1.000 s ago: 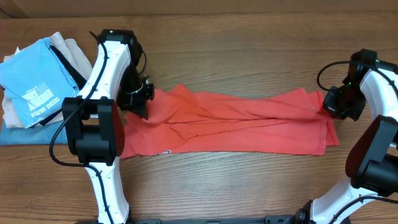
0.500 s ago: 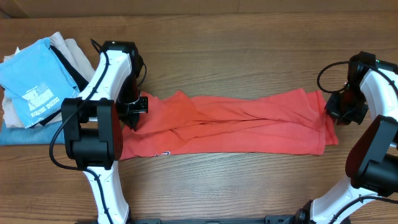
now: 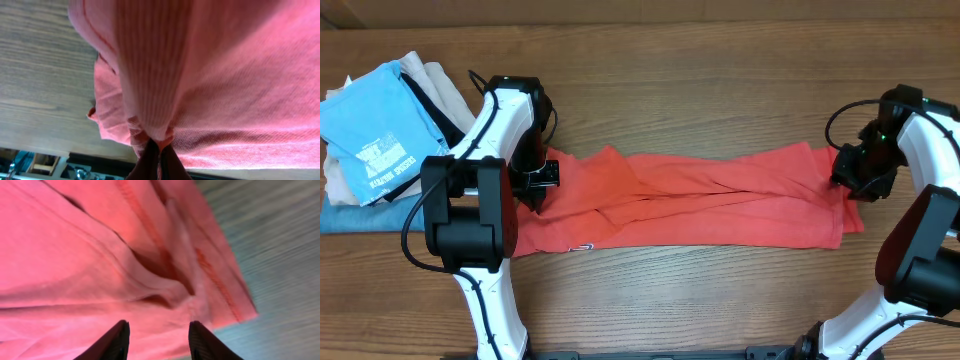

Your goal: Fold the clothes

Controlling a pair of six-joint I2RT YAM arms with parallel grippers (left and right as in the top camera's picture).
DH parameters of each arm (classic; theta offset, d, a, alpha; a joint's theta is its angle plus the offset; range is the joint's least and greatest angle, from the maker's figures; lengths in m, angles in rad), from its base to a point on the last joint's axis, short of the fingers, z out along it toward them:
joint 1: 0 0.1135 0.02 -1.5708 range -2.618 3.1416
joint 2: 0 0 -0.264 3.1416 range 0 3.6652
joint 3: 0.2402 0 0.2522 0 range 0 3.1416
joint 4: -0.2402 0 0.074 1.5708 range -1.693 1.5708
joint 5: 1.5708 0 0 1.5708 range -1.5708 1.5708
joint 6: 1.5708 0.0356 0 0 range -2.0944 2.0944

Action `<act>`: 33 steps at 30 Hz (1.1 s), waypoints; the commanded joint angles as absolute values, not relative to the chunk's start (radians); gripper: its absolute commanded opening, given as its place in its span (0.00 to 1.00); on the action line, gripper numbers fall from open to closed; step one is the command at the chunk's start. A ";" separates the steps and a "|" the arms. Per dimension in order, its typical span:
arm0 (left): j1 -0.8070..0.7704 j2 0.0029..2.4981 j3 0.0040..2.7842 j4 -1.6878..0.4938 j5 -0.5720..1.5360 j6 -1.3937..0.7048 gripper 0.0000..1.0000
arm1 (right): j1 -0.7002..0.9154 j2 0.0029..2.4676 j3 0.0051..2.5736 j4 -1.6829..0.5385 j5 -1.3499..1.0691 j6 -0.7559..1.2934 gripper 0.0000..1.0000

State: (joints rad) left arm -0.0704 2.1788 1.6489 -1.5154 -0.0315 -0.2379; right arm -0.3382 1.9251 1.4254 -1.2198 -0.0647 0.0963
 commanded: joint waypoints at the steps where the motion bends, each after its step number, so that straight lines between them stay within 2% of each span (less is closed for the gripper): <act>1: -0.066 2.152 1.645 -1.500 -0.033 -0.263 0.04 | -0.338 1.895 1.391 -1.184 -0.114 0.070 0.42; 9: -0.066 2.152 1.645 -1.488 -0.033 -0.262 0.04 | -0.330 1.899 1.346 -1.111 -0.118 0.067 0.41; 13: -0.066 2.152 1.645 -1.487 -0.033 -0.262 0.04 | -0.328 1.923 1.340 -1.113 -0.123 0.047 0.36; 33: -0.066 2.152 1.645 -1.488 -0.032 -0.262 0.04 | -0.328 1.948 1.343 -0.993 -0.106 0.024 0.37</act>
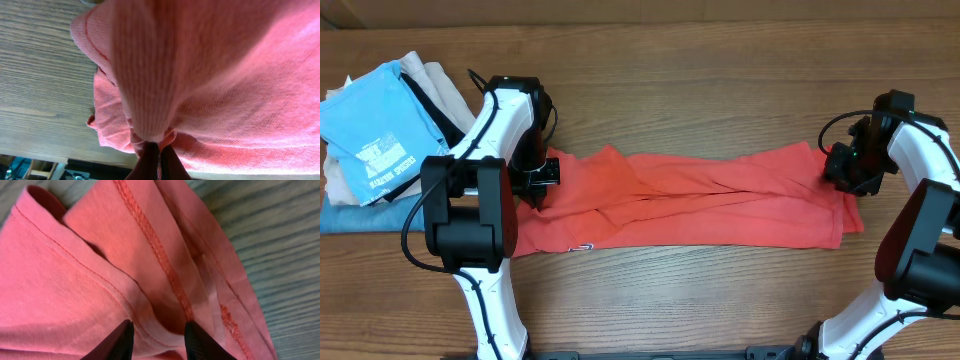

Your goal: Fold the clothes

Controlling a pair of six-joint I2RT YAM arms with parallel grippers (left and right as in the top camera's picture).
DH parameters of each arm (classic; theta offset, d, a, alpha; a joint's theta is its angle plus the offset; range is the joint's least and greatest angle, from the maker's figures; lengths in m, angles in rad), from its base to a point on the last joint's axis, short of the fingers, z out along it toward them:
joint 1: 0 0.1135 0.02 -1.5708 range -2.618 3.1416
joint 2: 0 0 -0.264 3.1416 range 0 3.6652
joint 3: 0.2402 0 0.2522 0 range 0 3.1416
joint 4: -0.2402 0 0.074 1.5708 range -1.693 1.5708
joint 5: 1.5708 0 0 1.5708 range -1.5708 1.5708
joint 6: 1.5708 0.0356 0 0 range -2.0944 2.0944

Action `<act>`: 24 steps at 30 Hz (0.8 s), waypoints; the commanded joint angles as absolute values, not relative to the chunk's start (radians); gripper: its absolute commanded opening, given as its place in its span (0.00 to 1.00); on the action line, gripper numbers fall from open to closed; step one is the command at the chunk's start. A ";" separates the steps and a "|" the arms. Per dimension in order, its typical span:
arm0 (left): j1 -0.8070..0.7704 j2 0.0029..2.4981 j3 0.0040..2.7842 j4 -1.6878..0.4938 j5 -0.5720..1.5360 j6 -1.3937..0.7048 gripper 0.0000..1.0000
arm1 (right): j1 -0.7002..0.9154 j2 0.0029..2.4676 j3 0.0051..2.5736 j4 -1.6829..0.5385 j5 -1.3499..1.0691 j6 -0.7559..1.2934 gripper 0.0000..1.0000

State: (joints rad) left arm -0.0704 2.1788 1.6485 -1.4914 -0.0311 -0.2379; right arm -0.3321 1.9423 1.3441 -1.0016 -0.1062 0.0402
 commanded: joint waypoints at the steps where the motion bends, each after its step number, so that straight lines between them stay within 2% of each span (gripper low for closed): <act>1: -0.066 2.152 1.645 -1.488 -0.032 -0.262 0.04 | -0.328 1.948 1.343 -0.994 -0.106 0.020 0.37; 7: -0.066 2.152 1.645 -1.488 -0.032 -0.262 0.04 | -0.328 1.948 1.341 -0.998 -0.107 -0.002 0.35; 13: -0.066 2.152 1.645 -1.488 -0.032 -0.262 0.04 | -0.328 1.948 1.341 -1.011 -0.133 -0.009 0.17; 17: -0.066 2.152 1.645 -1.488 -0.033 -0.262 0.04 | -0.328 1.948 1.341 -1.021 -0.133 -0.024 0.15; 19: -0.066 2.152 1.645 -1.488 -0.033 -0.262 0.04 | -0.328 1.948 1.341 -1.021 -0.133 -0.024 0.04; 24: -0.066 2.152 1.645 -1.488 -0.032 -0.262 0.04 | -0.329 1.948 1.343 -1.021 -0.122 -0.013 0.04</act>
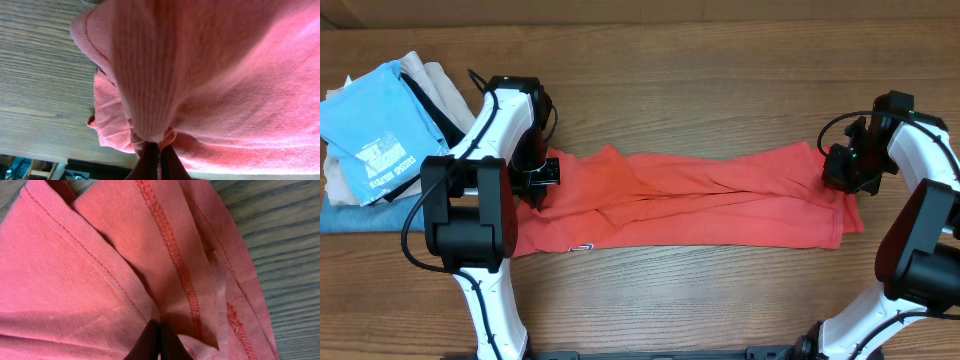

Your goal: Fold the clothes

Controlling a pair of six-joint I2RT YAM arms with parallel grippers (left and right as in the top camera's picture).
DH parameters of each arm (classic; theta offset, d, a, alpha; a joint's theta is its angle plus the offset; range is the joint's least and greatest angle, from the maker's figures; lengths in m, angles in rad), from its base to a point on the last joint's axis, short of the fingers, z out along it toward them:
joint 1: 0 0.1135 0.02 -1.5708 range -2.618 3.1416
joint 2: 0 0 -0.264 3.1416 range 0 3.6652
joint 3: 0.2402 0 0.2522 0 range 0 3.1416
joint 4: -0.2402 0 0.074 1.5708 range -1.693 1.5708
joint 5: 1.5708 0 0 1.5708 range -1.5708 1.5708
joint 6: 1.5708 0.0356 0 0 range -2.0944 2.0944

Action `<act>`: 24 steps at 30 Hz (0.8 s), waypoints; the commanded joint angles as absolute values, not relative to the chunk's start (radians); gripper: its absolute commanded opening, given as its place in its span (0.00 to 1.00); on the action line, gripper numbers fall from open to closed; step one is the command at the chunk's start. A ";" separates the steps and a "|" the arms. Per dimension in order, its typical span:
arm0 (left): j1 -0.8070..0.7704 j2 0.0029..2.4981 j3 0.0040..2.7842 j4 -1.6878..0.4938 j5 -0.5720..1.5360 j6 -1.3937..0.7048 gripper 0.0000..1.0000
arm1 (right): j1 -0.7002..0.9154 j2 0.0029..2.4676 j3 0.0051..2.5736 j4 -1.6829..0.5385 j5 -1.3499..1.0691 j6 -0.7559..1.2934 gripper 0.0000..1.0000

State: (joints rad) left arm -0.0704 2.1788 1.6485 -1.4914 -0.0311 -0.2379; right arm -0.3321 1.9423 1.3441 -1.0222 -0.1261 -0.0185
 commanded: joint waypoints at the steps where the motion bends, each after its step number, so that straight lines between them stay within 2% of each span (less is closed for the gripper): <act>1: -0.066 2.152 1.645 -1.488 -0.033 -0.262 0.04 | -0.335 1.947 1.346 -1.022 -0.091 0.023 0.04; 8: -0.066 2.152 1.645 -1.491 -0.033 -0.262 0.04 | -0.448 1.940 1.382 -1.021 0.036 0.287 0.04; 13: -0.066 2.152 1.645 -1.490 -0.033 -0.262 0.04 | -0.495 1.942 1.380 -1.013 0.006 0.270 0.04; 24: -0.066 2.152 1.645 -1.546 -0.014 -0.236 0.04 | -0.469 1.942 1.380 -1.026 0.006 0.235 0.04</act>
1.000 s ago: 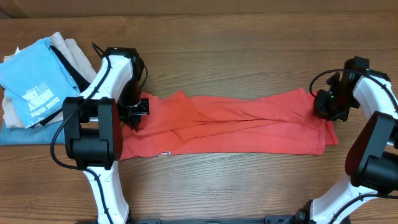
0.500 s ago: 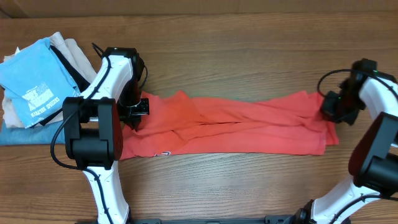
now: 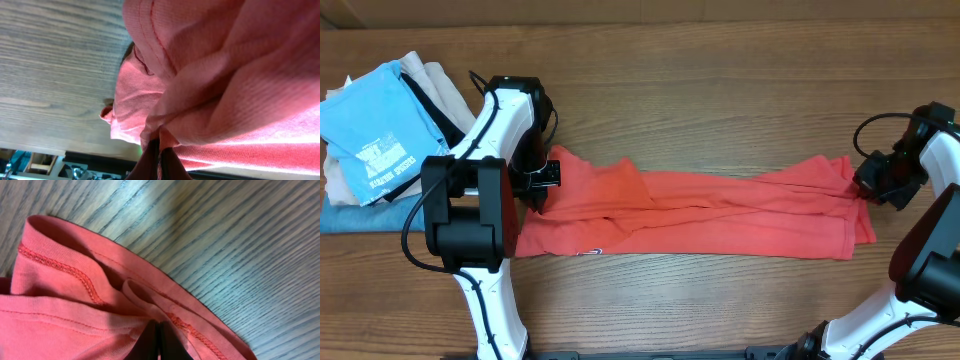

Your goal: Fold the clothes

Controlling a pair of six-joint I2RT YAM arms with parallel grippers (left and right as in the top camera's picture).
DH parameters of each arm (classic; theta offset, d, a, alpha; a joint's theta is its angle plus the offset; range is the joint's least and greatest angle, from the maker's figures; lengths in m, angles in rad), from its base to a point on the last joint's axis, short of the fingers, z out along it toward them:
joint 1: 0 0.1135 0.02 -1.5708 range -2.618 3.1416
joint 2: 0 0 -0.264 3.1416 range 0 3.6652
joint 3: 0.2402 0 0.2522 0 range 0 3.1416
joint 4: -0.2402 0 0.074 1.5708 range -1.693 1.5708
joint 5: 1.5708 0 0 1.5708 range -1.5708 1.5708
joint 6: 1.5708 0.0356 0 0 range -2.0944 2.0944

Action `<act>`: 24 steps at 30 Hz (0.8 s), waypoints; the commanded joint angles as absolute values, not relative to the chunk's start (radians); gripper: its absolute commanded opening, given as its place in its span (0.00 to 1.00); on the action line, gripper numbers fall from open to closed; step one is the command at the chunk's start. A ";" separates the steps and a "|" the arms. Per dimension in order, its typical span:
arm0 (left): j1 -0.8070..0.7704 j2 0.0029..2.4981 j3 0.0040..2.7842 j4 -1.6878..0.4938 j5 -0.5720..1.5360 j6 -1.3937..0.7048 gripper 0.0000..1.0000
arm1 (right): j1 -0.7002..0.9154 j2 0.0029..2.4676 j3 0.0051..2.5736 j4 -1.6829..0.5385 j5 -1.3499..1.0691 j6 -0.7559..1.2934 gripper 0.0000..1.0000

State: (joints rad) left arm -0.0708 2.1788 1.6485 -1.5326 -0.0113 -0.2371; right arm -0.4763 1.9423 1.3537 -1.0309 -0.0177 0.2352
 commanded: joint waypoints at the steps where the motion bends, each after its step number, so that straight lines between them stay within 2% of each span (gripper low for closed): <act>1: -0.066 2.152 1.645 -1.555 -0.015 -0.230 0.04 | -0.468 1.942 1.380 -1.026 0.006 0.235 0.04; 10: -0.066 2.152 1.645 -1.645 0.011 -0.196 0.04 | -0.469 1.942 1.379 -1.026 0.006 0.228 0.04; 18: -0.066 2.112 1.681 -1.516 0.294 -0.100 0.04 | -0.468 1.942 1.379 -1.030 0.006 0.228 0.04; 24: -0.065 2.053 1.697 -1.527 0.267 -0.101 0.04 | -0.468 1.942 1.379 -1.029 0.006 0.228 0.04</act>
State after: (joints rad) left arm -0.0704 2.1170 1.6688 -1.5059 0.2371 -0.1261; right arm -0.4686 1.9423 1.3540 -1.0336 -0.0177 0.2348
